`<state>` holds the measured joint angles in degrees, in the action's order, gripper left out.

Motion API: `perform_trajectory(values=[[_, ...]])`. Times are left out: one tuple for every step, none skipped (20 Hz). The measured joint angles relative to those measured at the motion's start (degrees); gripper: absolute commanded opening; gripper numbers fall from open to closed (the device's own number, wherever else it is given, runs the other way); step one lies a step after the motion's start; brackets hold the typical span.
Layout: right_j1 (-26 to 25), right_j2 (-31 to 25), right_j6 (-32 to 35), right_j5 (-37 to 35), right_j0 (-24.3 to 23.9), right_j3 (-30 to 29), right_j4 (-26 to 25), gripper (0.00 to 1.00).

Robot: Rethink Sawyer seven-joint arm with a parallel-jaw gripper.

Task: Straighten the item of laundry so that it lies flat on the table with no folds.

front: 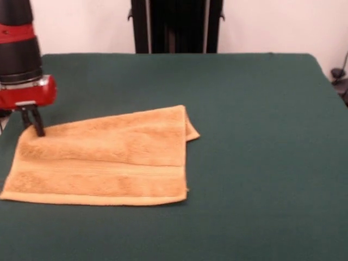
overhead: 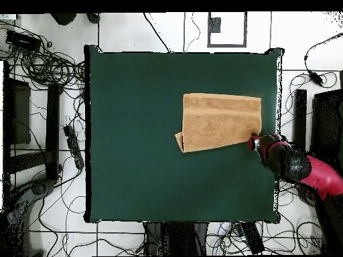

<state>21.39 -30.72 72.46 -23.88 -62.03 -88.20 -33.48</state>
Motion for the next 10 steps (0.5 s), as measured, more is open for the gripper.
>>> perform_trajectory(values=[[-0.24,-0.44,-0.88,-0.52,-0.62,0.37,-0.28,0.00],[-0.53,-0.93,-1.81,-1.07,-1.07,0.78,-0.52,0.00],[-0.83,-1.43,-2.75,-1.62,-1.51,1.19,-0.75,0.00],[-1.17,-1.77,-3.63,-2.10,-1.60,1.57,-0.88,0.00],[-1.28,-1.95,-4.09,-2.45,-1.58,1.81,-0.95,0.00],[-1.39,-2.13,-4.56,-2.80,-1.55,2.06,-1.02,0.00],[-1.41,-2.27,-5.12,-3.39,-1.48,2.34,-1.15,0.00],[-1.41,-2.31,-5.55,-3.96,-1.35,2.61,-1.29,0.00],[-1.40,-2.32,-5.84,-4.62,-1.13,2.95,-1.48,0.00],[-1.40,-2.32,-5.90,-5.01,-1.01,3.16,-1.59,0.00]])
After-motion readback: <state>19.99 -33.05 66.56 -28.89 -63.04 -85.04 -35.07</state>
